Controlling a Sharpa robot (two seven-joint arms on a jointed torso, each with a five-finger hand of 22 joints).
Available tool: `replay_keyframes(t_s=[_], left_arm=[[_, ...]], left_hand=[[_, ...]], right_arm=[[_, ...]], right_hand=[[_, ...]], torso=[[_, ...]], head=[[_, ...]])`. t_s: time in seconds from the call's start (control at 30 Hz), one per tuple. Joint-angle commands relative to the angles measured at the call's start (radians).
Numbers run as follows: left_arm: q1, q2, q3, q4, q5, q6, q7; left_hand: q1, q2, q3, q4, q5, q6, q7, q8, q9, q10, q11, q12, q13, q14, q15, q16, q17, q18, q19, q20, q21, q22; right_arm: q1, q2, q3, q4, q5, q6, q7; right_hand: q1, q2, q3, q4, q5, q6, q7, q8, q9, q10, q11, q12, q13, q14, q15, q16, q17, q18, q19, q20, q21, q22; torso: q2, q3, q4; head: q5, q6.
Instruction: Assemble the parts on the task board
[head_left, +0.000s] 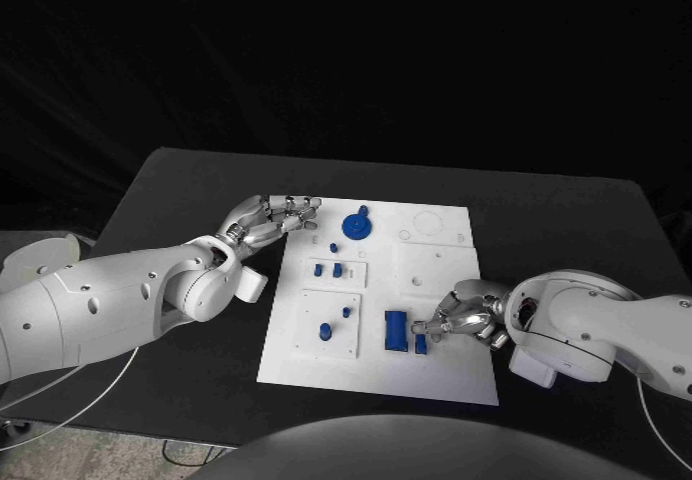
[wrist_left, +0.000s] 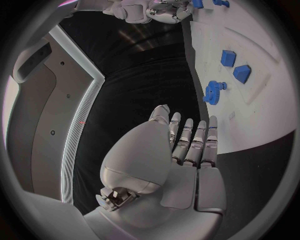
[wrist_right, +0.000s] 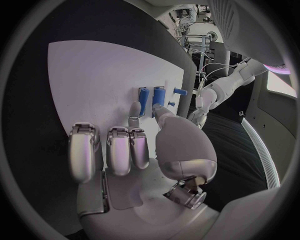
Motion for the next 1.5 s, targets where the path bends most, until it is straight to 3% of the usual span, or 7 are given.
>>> replay_keyframes(t_s=[0.03, 0.1, 0.2, 0.33, 0.6, 1.03, 1.5], left_arm=[[-0.001, 0.000, 0.000, 0.002, 0.002, 0.020, 0.007], [-0.001, 0.000, 0.000, 0.002, 0.002, 0.020, 0.007], [-0.001, 0.000, 0.000, 0.001, 0.002, 0.020, 0.007], [-0.001, -0.001, 0.000, 0.001, 0.002, 0.019, 0.007], [-0.001, 0.000, 0.000, 0.000, 0.002, 0.020, 0.006], [-0.001, -0.001, 0.000, 0.001, 0.002, 0.021, 0.006], [-0.001, -0.002, 0.000, 0.002, 0.002, 0.022, 0.006]], left_hand=[[0.006, 0.002, 0.004, 0.001, 0.003, -0.004, 0.005, 0.001, 0.000, -0.003, 0.006, -0.002, 0.001, -0.004, 0.000, 0.004, -0.001, -0.011, 0.002, -0.001, 0.005, -0.001], [0.006, 0.002, 0.004, 0.001, 0.003, -0.004, 0.005, 0.001, 0.000, -0.003, 0.006, -0.002, 0.001, -0.004, 0.000, 0.004, -0.001, -0.011, 0.002, -0.001, 0.005, -0.001], [0.006, 0.002, 0.004, 0.001, 0.003, -0.004, 0.005, 0.001, 0.000, -0.003, 0.006, -0.002, 0.001, -0.004, 0.000, 0.004, -0.001, -0.011, 0.002, -0.001, 0.005, -0.001], [0.006, 0.002, 0.004, 0.001, 0.003, -0.004, 0.005, 0.001, 0.000, -0.003, 0.006, -0.002, 0.001, -0.004, 0.000, 0.004, -0.001, -0.011, 0.002, -0.001, 0.005, -0.001], [0.006, 0.002, 0.004, 0.001, 0.003, -0.004, 0.005, 0.001, 0.000, -0.003, 0.006, -0.002, 0.001, -0.004, 0.000, 0.004, -0.001, -0.011, 0.002, -0.001, 0.005, -0.001], [0.006, 0.002, 0.004, 0.001, 0.003, -0.004, 0.005, 0.001, 0.000, -0.003, 0.006, -0.002, 0.001, -0.004, 0.000, 0.004, -0.001, -0.011, 0.002, -0.001, 0.005, -0.001], [0.009, 0.002, 0.007, 0.001, 0.005, -0.003, 0.005, 0.001, 0.000, -0.003, 0.007, -0.002, 0.001, -0.004, 0.000, 0.005, -0.001, -0.011, 0.002, -0.001, 0.005, -0.002]], right_arm=[[-0.002, -0.009, 0.000, 0.008, -0.037, 0.039, 0.032], [-0.002, -0.015, 0.000, 0.012, -0.041, 0.057, 0.034], [-0.004, -0.024, 0.000, 0.016, -0.044, 0.088, 0.032], [-0.008, -0.036, 0.000, 0.022, -0.049, 0.119, 0.026], [-0.015, -0.042, -0.001, 0.019, -0.072, 0.154, 0.018], [-0.022, -0.032, -0.001, 0.010, -0.079, 0.152, 0.016], [-0.023, -0.020, -0.001, -0.001, -0.072, 0.130, 0.009]], right_hand=[[-0.006, -0.011, -0.029, 0.012, -0.062, -0.016, -0.003, 0.039, 0.043, 0.106, -0.011, 0.003, 0.262, 0.083, -0.010, 0.005, 0.141, -0.004, 0.053, -0.008, 0.003, 0.220], [-0.010, -0.018, -0.050, 0.028, -0.104, -0.022, -0.006, 0.066, 0.074, 0.106, -0.014, 0.003, 0.262, 0.083, -0.012, 0.006, 0.142, -0.004, 0.054, -0.010, 0.004, 0.220], [-0.010, -0.027, -0.073, 0.048, -0.129, -0.030, -0.008, 0.092, 0.105, 0.106, -0.017, 0.003, 0.262, 0.083, -0.015, 0.007, 0.144, -0.005, 0.054, -0.012, 0.005, 0.221], [0.000, -0.039, -0.097, 0.069, -0.133, -0.037, -0.013, 0.118, 0.138, 0.106, -0.020, 0.003, 0.262, 0.083, -0.016, 0.007, 0.145, -0.005, 0.054, -0.015, 0.005, 0.221], [0.052, -0.027, -0.119, 0.058, -0.124, -0.047, -0.017, 0.149, 0.184, 0.106, -0.024, 0.003, 0.262, 0.083, -0.020, 0.008, 0.146, -0.005, 0.055, -0.019, 0.007, 0.222], [0.078, -0.015, -0.124, 0.048, -0.113, -0.028, -0.019, 0.190, 0.215, 0.106, -0.026, 0.003, 0.262, 0.083, -0.021, 0.007, 0.143, -0.005, 0.054, -0.020, 0.005, 0.221], [0.077, 0.021, -0.132, 0.056, -0.122, 0.002, -0.023, 0.235, 0.247, 0.106, -0.029, 0.003, 0.262, 0.080, -0.023, 0.001, 0.131, -0.003, 0.051, -0.022, -0.002, 0.219]], torso=[[0.000, 0.0001, 0.0000], [-0.001, 0.0000, -0.0001], [-0.001, -0.0005, -0.0001], [-0.001, -0.0005, 0.0000], [0.000, -0.0009, 0.0003], [-0.001, -0.0005, 0.0008], [0.000, -0.0007, 0.0001]], head=[[0.001, 0.000], [0.002, 0.000], [0.002, 0.000], [0.003, 0.000], [0.001, 0.000], [0.002, 0.000], [0.003, 0.000]])
